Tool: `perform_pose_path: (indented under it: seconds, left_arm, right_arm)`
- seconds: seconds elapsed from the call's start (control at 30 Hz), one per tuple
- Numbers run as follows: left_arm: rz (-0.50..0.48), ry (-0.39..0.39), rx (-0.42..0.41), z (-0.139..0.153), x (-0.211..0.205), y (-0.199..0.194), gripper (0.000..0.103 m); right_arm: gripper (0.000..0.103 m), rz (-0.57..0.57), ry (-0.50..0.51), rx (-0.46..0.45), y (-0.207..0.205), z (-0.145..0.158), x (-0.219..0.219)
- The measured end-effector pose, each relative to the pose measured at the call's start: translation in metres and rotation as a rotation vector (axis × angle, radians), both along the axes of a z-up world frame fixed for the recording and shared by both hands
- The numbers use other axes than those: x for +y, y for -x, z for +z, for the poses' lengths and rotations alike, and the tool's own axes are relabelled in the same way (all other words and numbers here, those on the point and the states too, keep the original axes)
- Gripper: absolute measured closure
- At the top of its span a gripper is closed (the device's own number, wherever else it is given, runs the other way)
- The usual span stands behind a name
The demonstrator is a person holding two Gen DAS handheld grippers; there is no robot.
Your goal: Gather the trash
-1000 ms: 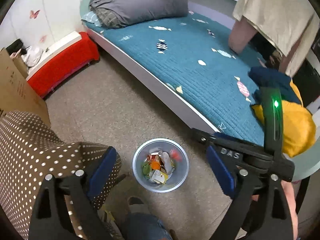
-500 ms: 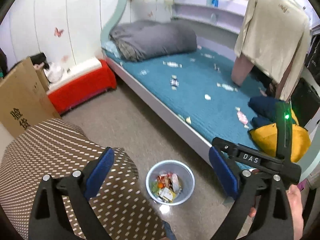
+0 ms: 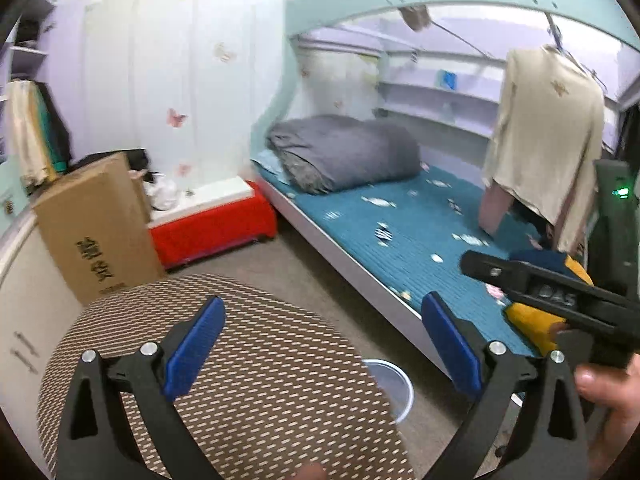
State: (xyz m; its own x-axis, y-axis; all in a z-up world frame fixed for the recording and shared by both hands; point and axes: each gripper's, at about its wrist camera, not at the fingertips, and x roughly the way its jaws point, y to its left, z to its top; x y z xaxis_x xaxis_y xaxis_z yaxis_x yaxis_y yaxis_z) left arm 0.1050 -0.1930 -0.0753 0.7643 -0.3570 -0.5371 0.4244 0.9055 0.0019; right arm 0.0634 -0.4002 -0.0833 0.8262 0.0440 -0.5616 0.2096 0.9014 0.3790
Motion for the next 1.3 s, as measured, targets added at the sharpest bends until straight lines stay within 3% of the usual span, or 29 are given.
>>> perform_pose_path:
  seconds: [0.27,0.53,0.93,1.3]
  left_arm:
    - [0.199,-0.006,-0.103,0.032,0.079,0.030,0.005]
    - [0.352,0.015,-0.159,0.057,0.134,0.054,0.005]
    - [0.382,0.084,-0.201,0.083,0.159,0.083,0.005]
    - [0.393,0.112,-0.234,0.093,0.156,0.101,0.005]
  right_arm:
    - [0.006,0.061,0.172,-0.063,0.023,0.053,0.079]
    - [0.006,0.106,0.262,-0.153,0.045,0.085,0.123]
    - [0.006,0.123,0.356,-0.242,0.064,0.111,0.153]
    - [0.006,0.128,0.361,-0.268,0.072,0.118,0.154]
